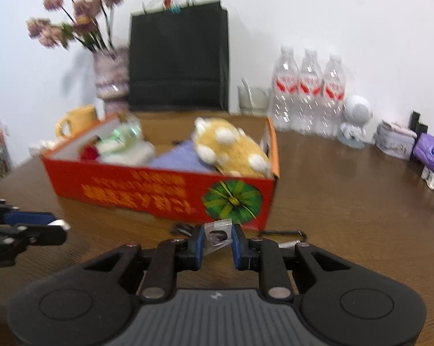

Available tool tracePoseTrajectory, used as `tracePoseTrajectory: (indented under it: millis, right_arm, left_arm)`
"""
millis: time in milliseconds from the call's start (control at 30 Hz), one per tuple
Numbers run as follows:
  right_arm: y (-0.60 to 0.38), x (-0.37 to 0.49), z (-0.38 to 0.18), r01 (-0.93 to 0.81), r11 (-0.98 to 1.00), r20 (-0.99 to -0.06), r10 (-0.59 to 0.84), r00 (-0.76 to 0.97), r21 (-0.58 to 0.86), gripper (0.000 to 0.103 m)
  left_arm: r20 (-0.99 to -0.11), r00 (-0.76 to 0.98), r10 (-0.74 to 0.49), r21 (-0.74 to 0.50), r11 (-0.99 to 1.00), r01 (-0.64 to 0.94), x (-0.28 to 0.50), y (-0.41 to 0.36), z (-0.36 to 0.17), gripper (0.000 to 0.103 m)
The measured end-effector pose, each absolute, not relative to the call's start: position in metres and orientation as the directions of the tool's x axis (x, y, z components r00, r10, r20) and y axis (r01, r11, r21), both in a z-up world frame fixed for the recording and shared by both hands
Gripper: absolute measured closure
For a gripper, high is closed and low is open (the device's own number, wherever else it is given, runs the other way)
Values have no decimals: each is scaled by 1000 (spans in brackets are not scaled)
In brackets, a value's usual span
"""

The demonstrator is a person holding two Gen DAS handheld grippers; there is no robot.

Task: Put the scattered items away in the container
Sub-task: 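Carry the white cap and candy packet into the box and release both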

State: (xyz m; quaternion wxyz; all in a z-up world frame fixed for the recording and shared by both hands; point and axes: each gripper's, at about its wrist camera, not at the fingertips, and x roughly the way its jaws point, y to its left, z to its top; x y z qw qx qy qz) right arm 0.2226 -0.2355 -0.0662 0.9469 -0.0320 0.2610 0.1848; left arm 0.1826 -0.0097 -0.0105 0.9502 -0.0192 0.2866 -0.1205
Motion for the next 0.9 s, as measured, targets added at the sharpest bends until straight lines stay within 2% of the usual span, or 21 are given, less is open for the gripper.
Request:
tracePoseTrajectory:
  millis: [167,267,367,567,733,900]
  right_arm:
    - [-224,221,-27,-433,899,-418,418,807,63,84]
    - [-208,236,-9,-446,894,-389,427,816,43,84]
    - [-191,260,-1,-446,893,-381,432,817,57,84]
    - [-154,319,-16,-408,906,-439,413,798,111,84]
    - [-132,356,-41,-393,916,-508,376,775,80,84]
    - [-125,374,-56,-386,921,-547,353,760,57,84]
  left_arm:
    - [-459,858,-232,-112,973,204,190,0,29,75]
    - [-416,884,-214,-110,977,185,208,3,50,75]
    - [-383,899,-213,-164,973,161,230,5,59,75]
    - [-411,900,-147,-184,980,77,285,8,53,75]
    - [-489,866,-101,-172,985,17,330,18,30,75]
    - [-526,848,-62,-127,992,-5,351,21,12,75]
